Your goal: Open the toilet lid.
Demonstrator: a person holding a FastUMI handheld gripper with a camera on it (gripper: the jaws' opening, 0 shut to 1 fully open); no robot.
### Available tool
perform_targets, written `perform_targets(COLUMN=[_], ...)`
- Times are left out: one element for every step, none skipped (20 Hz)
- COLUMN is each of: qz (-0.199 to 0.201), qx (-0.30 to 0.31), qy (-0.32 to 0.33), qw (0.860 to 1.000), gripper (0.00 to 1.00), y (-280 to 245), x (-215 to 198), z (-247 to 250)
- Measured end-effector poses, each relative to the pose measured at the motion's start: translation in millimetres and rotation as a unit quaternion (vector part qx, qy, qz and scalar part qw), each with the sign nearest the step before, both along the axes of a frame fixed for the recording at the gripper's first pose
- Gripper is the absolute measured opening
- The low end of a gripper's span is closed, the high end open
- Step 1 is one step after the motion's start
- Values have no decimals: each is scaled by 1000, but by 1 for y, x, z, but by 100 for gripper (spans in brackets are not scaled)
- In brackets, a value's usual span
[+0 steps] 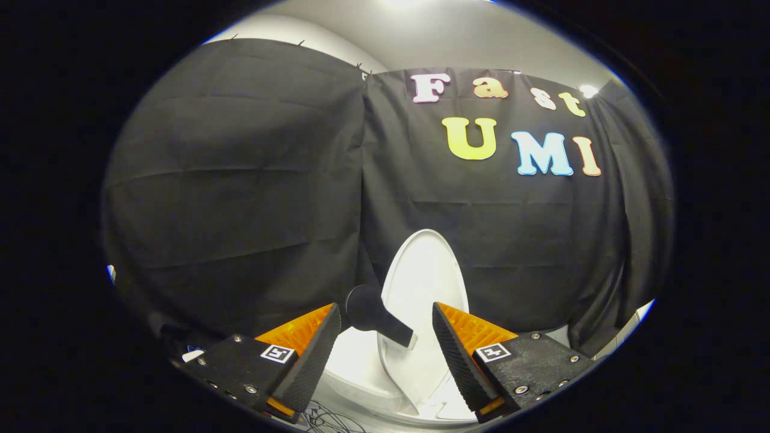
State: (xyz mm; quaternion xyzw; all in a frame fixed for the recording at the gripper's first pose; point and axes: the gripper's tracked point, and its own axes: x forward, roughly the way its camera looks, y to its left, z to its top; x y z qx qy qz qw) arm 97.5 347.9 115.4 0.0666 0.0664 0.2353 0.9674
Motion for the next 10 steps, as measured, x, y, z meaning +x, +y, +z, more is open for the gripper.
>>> perform_targets(qz=[-6, -14, -24, -37, -51, -66, -84, -103, -121, -135], qx=[5, 7, 7, 5, 3, 2, 4, 6, 8, 10], qy=[-10, -18, -25, -28, -31, -32, -34, -35, -35, -38], qw=[1000, 1000, 999, 999, 998, 997, 996, 994, 992, 990], gripper=[94, 94, 94, 94, 94, 94, 94, 93, 93, 93], y=[-12, -26, -40, -57, -72, -90, -109, -128, -146, -162], x=[-1, -2, -3, -3, -5, -6, -6, -5, -4, -4], z=[6, 13, 15, 18, 19, 21, 25, 27, 27, 29])
